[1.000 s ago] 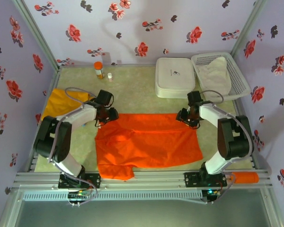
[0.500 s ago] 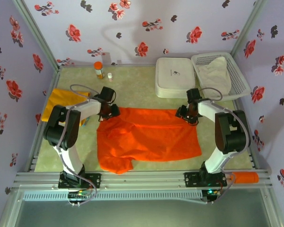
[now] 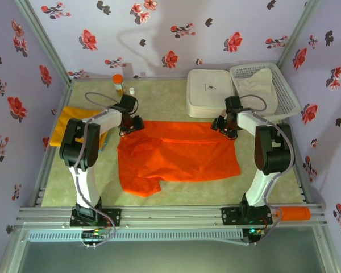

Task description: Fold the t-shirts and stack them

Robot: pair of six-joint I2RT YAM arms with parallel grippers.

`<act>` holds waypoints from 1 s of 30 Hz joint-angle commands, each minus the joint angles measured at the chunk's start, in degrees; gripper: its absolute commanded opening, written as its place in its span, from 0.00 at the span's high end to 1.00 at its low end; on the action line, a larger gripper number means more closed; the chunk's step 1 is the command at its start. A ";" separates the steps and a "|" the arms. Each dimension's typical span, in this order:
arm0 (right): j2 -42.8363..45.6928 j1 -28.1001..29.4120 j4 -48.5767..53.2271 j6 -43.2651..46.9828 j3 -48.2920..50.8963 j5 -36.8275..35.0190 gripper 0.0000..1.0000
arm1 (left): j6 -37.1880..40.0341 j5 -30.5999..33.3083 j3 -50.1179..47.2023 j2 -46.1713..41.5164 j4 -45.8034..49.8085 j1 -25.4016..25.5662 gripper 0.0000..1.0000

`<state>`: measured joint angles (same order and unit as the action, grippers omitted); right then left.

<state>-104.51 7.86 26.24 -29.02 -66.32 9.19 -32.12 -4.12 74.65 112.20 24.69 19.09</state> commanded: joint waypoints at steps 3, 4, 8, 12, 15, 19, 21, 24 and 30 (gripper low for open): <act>9.73 -0.08 3.31 2.52 0.93 -0.59 0.28 | 1.74 -0.38 -0.95 -8.83 4.49 0.04 0.50; 11.70 0.23 4.42 3.11 1.02 -1.26 0.27 | 1.63 -0.45 -1.74 -11.12 4.62 0.30 0.48; 19.16 1.36 7.53 3.08 2.70 -4.09 0.06 | 1.23 -0.49 -4.29 -20.24 6.43 1.63 0.45; 26.64 -0.53 2.30 -2.00 9.90 2.64 0.01 | -0.29 -0.55 -8.05 -28.06 9.54 2.51 0.44; 28.97 -1.97 2.37 -3.15 13.34 4.67 0.01 | -1.95 -0.47 -13.77 -34.71 11.48 3.13 0.43; 30.19 -2.41 4.96 -3.04 16.71 2.96 0.01 | -4.41 -0.33 -23.25 -44.60 14.10 3.62 0.42; 31.15 -2.41 5.56 -2.80 18.24 2.27 0.01 | -5.96 -0.29 -26.93 -49.08 16.09 3.93 0.41; 32.64 -2.41 5.64 -2.54 20.11 1.15 0.01 | -9.81 -0.42 -32.42 -55.86 19.17 5.27 0.44; 34.27 -2.41 6.46 -5.79 21.98 -3.21 0.09 | -19.68 -0.39 -40.92 -66.34 26.46 11.08 0.47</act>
<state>-71.77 5.61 31.40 -31.81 -45.82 9.89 -44.82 -4.14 36.56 48.73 45.41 28.34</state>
